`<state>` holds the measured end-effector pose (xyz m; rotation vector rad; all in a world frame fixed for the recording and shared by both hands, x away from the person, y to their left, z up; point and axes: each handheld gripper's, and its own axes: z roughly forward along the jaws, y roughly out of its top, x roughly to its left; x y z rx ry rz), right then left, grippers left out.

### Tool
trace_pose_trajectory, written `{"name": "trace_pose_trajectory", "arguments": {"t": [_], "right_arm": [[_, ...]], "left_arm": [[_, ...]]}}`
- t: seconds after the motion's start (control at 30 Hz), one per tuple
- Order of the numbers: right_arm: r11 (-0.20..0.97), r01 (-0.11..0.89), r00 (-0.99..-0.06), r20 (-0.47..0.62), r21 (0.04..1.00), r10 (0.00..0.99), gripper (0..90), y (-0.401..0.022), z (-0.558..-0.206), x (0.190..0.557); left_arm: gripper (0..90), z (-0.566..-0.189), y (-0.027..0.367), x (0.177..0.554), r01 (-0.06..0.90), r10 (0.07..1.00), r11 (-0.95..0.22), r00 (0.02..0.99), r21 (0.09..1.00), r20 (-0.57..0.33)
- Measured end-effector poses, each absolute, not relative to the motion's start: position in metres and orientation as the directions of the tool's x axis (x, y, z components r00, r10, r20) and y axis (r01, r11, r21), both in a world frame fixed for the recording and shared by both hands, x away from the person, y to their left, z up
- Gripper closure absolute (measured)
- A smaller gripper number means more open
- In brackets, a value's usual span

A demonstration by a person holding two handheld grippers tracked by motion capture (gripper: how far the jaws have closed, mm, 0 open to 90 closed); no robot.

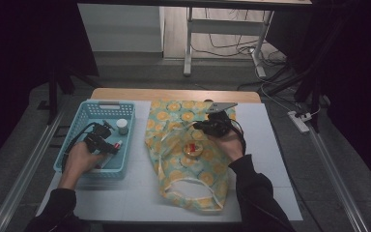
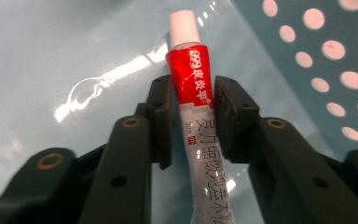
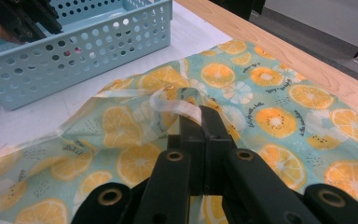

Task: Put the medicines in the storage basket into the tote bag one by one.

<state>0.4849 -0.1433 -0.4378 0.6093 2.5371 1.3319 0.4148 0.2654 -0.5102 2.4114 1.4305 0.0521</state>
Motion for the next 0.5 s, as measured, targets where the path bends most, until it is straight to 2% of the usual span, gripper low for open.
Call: {"name": "trace_pose_trajectory", "arguments": {"t": [0.13,0.5], "right_arm": [[0.507,0.260,-0.892,0.003,0.822,0.452,89.3,-0.1434,-0.4375,0.4848],[0.510,0.259,-0.899,0.012,0.820,0.437,89.3,-0.1429,-0.4378,0.4845]], "left_arm": [[73.5,-0.5105,0.2661,0.4151,0.852,0.866,-0.427,0.482,0.302,-0.135],[74.1,-0.5088,0.2663,0.4143,0.857,0.877,-0.404,0.462,0.321,-0.129]]}}
